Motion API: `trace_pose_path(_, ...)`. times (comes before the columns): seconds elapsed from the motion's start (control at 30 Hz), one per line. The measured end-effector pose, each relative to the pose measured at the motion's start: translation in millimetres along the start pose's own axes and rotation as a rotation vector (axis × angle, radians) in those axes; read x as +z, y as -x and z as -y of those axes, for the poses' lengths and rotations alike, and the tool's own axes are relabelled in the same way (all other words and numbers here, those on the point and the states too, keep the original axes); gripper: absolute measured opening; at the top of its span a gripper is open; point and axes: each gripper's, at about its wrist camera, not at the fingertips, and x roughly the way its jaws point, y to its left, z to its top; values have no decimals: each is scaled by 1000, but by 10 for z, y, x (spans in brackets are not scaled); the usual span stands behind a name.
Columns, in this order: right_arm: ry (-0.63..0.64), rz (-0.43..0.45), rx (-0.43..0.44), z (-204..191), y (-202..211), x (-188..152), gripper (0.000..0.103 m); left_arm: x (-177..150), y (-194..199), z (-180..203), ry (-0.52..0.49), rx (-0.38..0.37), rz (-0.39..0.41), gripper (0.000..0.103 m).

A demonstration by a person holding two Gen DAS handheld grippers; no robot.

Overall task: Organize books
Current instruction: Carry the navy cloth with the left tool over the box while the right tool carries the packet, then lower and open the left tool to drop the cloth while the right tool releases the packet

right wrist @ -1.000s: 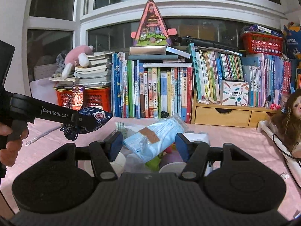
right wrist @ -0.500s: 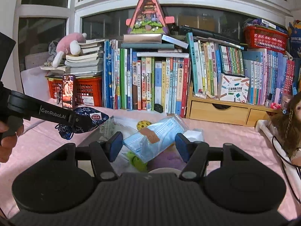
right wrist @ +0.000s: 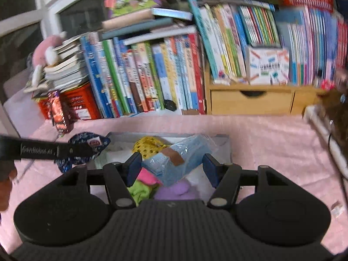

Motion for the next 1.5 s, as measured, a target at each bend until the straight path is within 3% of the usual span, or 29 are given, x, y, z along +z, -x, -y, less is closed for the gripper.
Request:
trace_pose_path(0.3,-202,-116,103,327,-487,152,65,289,-403,-113,72,-14,-82,39)
trace_pose_path(0.57,-290,-183,98,494,-817,204,65,414,-778,-120,73,23,-161,40)
trace_pose_path(0.93,-283,-224,95,510,-1105,192,66,409,-1061,-43,16,82,-217,47)
trace_pose_path(1.27,-247,-233,77,447,-1204,183,67,371,-1128,62,-39,99,-198,63)
trace_pose_path(1.5,-265,-237,41,451,-1314,234,69,357,-1164,121,-63,121,-180,67)
